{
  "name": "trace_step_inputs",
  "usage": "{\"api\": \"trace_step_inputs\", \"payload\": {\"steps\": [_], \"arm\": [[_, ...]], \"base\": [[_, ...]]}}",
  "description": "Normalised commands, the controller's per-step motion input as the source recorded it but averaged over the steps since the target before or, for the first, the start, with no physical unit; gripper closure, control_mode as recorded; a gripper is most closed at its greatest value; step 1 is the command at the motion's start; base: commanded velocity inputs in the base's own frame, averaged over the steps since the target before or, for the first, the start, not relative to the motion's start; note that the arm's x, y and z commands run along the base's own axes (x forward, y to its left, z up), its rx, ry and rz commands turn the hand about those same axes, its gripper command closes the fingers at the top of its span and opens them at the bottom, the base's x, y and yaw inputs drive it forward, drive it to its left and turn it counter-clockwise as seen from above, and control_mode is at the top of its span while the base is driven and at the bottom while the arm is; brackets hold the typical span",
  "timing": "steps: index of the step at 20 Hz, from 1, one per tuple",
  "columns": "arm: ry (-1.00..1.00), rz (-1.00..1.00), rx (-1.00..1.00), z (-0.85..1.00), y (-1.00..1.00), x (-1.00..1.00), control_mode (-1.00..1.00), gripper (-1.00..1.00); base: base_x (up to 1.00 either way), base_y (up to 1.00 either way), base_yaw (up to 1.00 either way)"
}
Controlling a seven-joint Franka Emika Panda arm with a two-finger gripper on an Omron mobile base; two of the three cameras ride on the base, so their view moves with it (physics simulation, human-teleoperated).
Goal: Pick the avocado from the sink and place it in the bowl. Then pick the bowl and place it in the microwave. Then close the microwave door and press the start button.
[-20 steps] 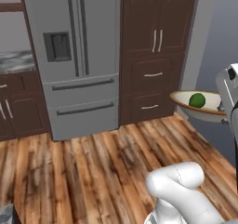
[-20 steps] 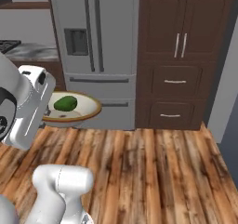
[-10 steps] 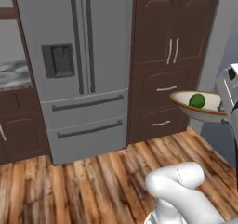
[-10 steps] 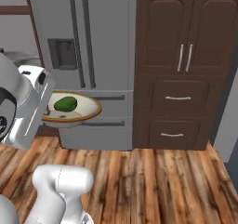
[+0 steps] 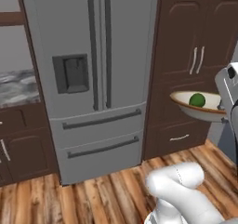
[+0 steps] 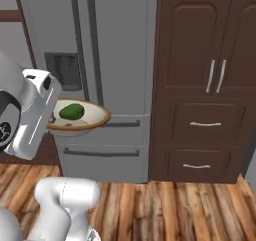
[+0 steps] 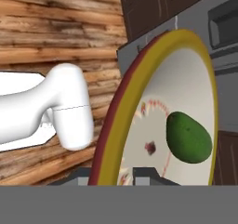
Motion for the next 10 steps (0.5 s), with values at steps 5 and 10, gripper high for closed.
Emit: {"api": "trace_step_inputs", "payload": {"steps": [5,10], "arm": [[0.00,0.00,0.00,0.00,0.00,0.00,1.00,1.00],[0.00,0.00,0.00,0.00,0.00,0.00,1.00,1.00]], "base": [[0.01,0.99,0.00],[0.43,0.94,0.00]]}}
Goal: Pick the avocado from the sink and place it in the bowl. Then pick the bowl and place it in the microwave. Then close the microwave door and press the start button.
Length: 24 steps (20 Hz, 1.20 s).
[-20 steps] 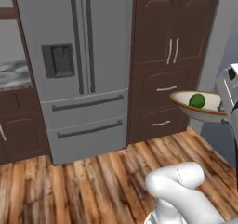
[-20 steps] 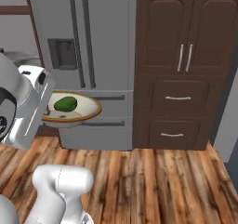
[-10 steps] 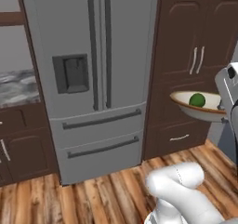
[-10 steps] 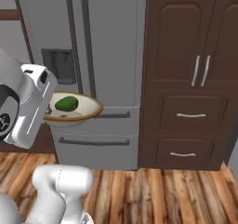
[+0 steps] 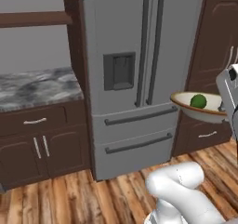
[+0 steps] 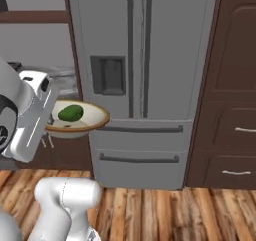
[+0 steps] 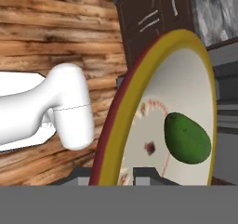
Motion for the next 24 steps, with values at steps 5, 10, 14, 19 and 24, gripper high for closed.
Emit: {"api": "trace_step_inputs", "payload": {"steps": [5,10,14,19,24], "arm": [[0.00,0.00,0.00,0.00,0.00,0.00,1.00,1.00],[0.00,0.00,0.00,0.00,0.00,0.00,1.00,1.00],[0.00,0.00,0.00,0.00,0.00,0.00,1.00,1.00],[0.00,0.00,0.00,0.00,0.00,0.00,1.00,1.00],[0.00,0.00,0.00,0.00,0.00,0.00,1.00,1.00]], "base": [[0.48,0.98,0.00],[0.25,1.00,0.00],[0.02,1.00,0.00],[0.09,1.00,0.00],[0.20,1.00,0.00]]}}
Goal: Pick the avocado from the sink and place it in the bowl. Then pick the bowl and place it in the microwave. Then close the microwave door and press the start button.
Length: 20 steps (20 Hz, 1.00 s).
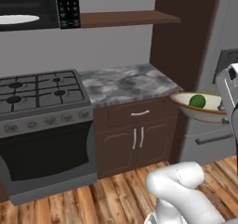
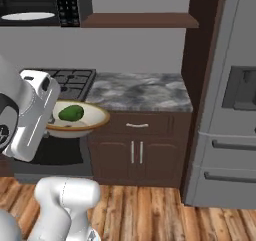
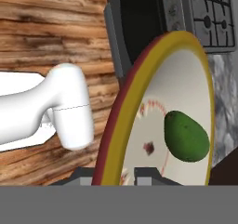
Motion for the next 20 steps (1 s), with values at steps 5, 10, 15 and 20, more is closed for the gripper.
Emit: {"api": "trace_step_inputs", "payload": {"steps": [5,10,15,20], "arm": [[0.00,0.00,0.00,0.00,0.00,0.00,1.00,1.00],[0.00,0.00,0.00,0.00,0.00,0.00,1.00,1.00],[0.00,0.00,0.00,0.00,0.00,0.00,1.00,1.00],[0.00,0.00,0.00,0.00,0.00,0.00,1.00,1.00]], "base": [[0.40,1.00,0.00],[0.45,1.00,0.00],[0.57,0.73,0.02],[0.76,0.25,0.09]]}}
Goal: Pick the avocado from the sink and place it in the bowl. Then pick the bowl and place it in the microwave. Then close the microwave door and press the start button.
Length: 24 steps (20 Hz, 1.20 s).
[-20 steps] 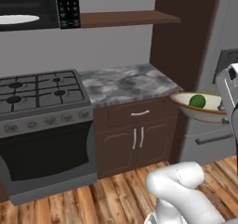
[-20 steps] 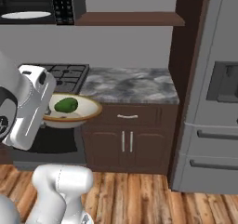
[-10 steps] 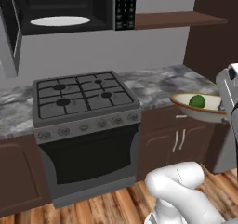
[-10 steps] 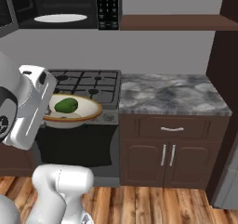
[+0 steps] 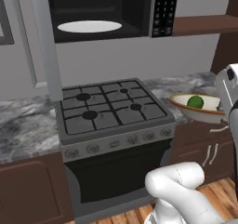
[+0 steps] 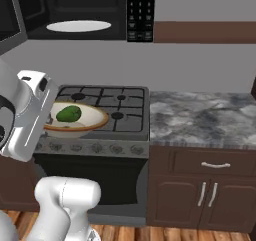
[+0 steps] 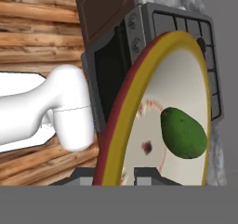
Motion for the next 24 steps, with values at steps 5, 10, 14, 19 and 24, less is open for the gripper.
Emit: {"api": "trace_step_inputs", "payload": {"steps": [5,10,14,19,24], "arm": [[0.00,0.00,0.00,0.00,0.00,0.00,1.00,1.00],[0.00,0.00,0.00,0.00,0.00,0.00,1.00,1.00],[0.00,0.00,0.00,0.00,0.00,0.00,1.00,1.00],[0.00,0.00,0.00,0.00,0.00,0.00,1.00,1.00],[0.00,0.00,0.00,0.00,0.00,0.00,1.00,1.00]], "base": [[0.57,0.20,0.11],[0.09,0.19,0.09],[0.00,0.20,0.00],[0.00,0.01,0.00],[-0.28,0.00,0.00]]}}
